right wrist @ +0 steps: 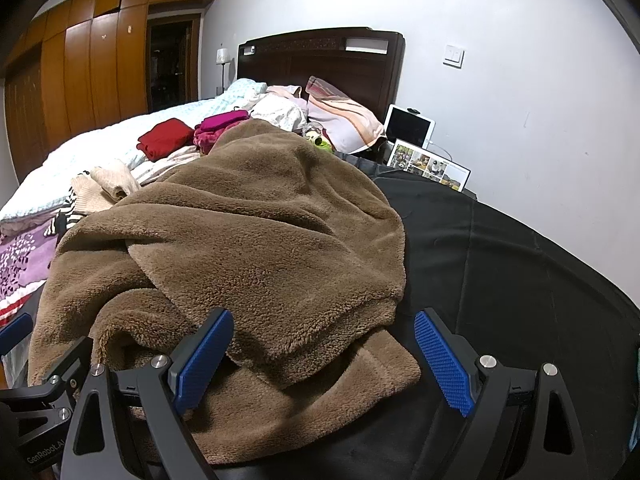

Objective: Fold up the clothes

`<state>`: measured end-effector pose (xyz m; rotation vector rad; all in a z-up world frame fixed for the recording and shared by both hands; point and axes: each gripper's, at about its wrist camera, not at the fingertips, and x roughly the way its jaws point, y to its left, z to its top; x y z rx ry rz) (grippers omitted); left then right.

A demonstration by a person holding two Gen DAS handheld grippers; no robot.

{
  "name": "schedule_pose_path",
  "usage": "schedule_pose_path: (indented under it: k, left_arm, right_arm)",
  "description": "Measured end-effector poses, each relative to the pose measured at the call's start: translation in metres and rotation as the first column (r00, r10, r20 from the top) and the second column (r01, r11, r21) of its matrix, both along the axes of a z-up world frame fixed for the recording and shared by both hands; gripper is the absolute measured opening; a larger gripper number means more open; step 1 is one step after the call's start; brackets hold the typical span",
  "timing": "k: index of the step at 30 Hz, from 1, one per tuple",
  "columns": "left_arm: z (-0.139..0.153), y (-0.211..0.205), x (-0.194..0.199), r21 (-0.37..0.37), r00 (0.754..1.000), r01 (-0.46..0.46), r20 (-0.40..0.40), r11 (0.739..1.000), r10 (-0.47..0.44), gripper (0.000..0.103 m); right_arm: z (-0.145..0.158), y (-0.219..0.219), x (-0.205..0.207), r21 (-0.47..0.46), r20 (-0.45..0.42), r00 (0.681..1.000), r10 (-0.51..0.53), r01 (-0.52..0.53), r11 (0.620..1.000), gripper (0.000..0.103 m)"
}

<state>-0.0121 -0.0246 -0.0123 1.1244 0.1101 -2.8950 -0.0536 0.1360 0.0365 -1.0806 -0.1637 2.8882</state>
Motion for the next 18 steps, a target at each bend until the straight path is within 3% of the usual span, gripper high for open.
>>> schedule_pose_path:
  k: [12,18]
  left_arm:
    - [0.009,-0.005,0.004,0.023,1.0,0.005,-0.016,1.0,-0.005,0.102]
    - [0.015,-0.023,0.003,0.051,0.998,-0.046,-0.033,0.998,0.048,0.102]
  right_arm:
    - [-0.004,0.001,-0.002,0.002,0.01,1.0,-0.004,0.004,1.0,0.094]
    - [-0.005,0.0,-0.002,0.006,0.014,1.0,-0.003,0.003,1.0,0.094]
